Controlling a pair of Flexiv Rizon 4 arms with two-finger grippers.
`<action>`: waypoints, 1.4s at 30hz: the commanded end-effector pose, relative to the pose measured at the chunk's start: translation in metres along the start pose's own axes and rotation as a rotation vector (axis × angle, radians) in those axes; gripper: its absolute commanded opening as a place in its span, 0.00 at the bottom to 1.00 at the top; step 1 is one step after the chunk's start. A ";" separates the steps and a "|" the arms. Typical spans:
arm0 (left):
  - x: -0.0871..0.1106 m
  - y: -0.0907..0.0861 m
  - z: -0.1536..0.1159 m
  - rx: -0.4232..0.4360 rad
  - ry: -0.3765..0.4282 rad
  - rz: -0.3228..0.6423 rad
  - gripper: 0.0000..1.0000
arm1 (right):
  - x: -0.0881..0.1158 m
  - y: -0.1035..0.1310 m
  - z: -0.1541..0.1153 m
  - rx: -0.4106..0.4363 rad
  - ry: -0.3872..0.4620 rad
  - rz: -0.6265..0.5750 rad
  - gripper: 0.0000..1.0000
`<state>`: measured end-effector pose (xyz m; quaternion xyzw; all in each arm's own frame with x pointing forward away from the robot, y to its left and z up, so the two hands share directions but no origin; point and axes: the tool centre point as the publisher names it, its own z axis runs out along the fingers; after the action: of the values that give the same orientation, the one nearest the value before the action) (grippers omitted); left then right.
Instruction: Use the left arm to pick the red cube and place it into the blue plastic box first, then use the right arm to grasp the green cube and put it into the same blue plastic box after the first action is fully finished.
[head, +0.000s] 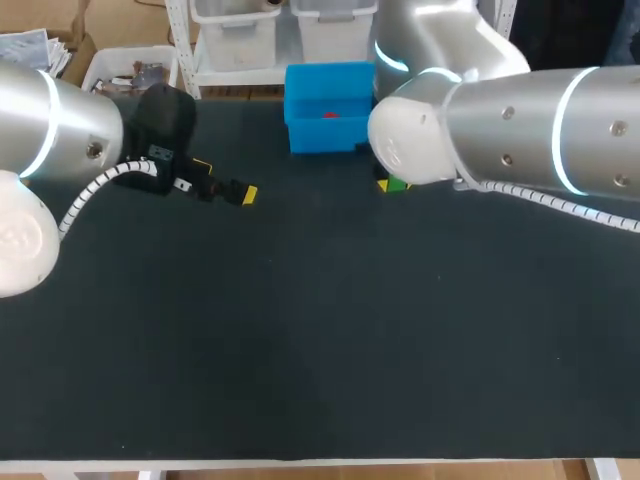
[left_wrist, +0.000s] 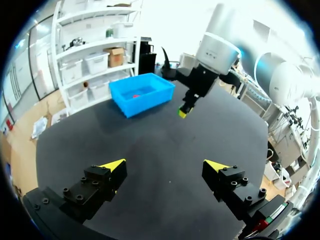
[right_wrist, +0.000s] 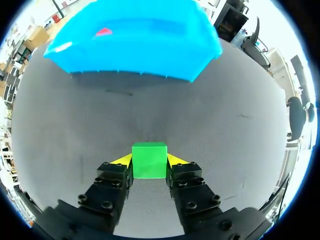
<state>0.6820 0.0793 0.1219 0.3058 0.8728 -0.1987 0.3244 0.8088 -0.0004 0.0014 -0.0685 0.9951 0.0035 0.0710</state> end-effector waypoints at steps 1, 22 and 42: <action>0.002 0.003 0.000 0.012 -0.007 0.003 1.00 | 0.009 -0.009 -0.029 -0.006 -0.042 0.016 0.00; 0.002 0.003 0.000 0.012 -0.007 0.003 1.00 | -0.013 -0.015 -0.143 -0.230 -0.376 0.052 0.00; 0.002 0.003 0.000 0.012 -0.007 0.003 1.00 | -0.013 -0.013 -0.135 -0.320 -0.496 -0.002 0.00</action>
<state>0.6819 0.0793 0.1219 0.3058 0.8728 -0.1987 0.3244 0.8057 -0.0132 0.1387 -0.0852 0.9450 0.1756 0.2625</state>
